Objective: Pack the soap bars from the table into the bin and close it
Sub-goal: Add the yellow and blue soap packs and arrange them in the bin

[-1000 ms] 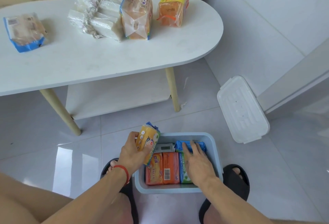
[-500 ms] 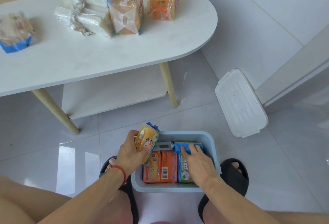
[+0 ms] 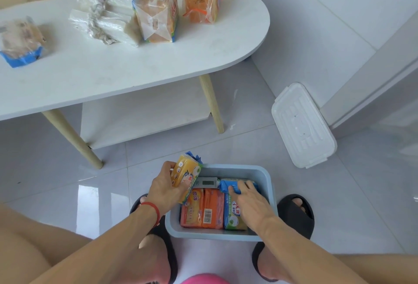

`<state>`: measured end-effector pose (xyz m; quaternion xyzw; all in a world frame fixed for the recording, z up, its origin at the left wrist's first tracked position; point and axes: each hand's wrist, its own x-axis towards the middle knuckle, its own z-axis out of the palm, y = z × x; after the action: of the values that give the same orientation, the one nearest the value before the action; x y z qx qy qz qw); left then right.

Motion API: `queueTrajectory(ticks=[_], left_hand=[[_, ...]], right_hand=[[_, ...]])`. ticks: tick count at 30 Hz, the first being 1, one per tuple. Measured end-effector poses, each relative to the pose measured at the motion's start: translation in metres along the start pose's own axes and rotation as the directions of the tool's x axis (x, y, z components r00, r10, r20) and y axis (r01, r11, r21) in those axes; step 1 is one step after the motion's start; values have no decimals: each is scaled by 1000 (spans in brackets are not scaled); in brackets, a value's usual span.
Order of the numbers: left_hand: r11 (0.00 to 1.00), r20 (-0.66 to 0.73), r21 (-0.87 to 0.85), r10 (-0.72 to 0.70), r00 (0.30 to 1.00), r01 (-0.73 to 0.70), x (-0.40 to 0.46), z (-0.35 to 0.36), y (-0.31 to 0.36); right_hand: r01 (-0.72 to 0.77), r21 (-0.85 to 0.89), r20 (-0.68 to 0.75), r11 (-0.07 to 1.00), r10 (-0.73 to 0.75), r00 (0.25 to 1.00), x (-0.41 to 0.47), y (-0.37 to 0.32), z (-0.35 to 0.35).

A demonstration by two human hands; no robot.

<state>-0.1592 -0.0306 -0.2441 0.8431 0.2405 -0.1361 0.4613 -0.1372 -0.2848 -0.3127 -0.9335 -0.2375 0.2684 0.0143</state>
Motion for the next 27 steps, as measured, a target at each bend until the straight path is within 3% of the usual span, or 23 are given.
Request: queueTrajectory(ticks=[7, 14, 16, 23, 27], left_hand=[[1000, -1, -3, -8, 1000, 8, 0, 0, 1], [1000, -12, 9, 0, 1000, 0, 1, -2, -2], [1000, -5, 13, -3, 1000, 3, 0, -2, 0], [1000, -8, 24, 14, 1000, -14, -2, 0, -3], [1000, -2, 19, 7, 1000, -7, -1, 0, -3]], right_hand=[[-68, 164, -85, 984, 83, 993, 11, 4, -11], [-70, 50, -97, 996, 74, 992, -1, -14, 1], [-72, 63, -47, 995, 75, 996, -6, -17, 5], [-112, 157, -152, 981, 136, 979, -10, -9, -9], [-132, -29, -163, 991, 125, 979, -3, -9, -15]])
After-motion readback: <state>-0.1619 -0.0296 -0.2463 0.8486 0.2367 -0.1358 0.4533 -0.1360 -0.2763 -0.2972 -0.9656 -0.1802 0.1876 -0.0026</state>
